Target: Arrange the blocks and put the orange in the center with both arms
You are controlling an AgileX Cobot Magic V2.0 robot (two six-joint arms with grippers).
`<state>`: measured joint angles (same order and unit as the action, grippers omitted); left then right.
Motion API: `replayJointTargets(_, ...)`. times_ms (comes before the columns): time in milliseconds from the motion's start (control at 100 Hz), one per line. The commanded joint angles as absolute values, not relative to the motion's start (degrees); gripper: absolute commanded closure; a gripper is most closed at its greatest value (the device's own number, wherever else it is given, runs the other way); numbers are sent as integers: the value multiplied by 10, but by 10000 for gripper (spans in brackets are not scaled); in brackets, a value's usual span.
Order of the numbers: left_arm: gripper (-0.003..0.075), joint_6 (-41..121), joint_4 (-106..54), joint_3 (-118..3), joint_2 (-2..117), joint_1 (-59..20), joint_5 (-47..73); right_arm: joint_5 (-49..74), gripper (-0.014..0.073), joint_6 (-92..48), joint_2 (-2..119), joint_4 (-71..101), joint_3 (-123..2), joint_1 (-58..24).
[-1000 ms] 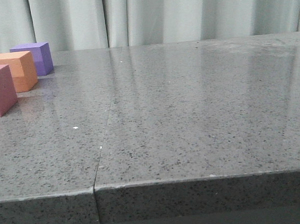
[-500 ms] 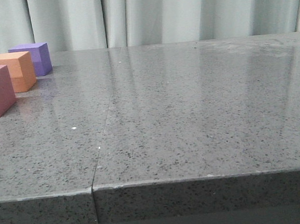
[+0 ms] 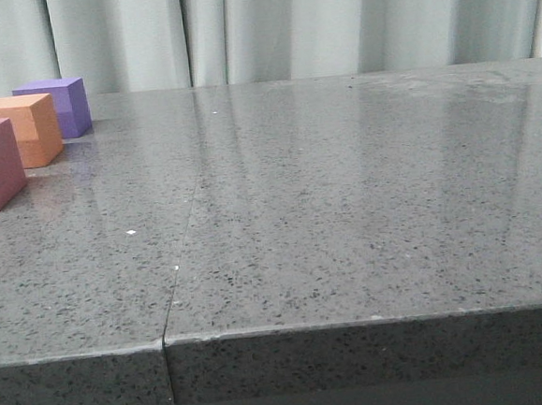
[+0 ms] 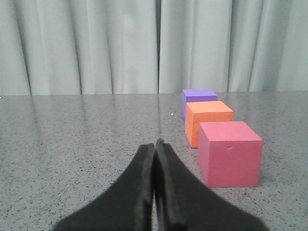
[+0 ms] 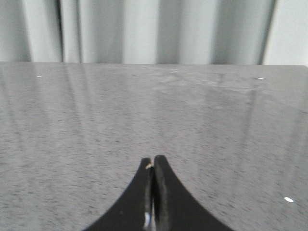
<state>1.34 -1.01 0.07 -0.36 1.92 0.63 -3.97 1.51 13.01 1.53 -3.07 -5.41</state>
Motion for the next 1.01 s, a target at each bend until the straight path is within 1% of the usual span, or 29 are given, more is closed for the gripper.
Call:
replayJointTargets(0,741,10,-14,24,-20,20,-36,-79,663,15,97,7,-24,-23)
replayJointTargets(150,741,10,-14,24,-20,20,-36,-39,663,25,41,7,-1,9)
replayJointTargets(310,741,10,-14,24,-20,20,-36,10,663,33,-22,0,6,16)
replayJointTargets(1000,741,10,-14,23,-20,20,-36,12,663,33,-19,-12,6,18)
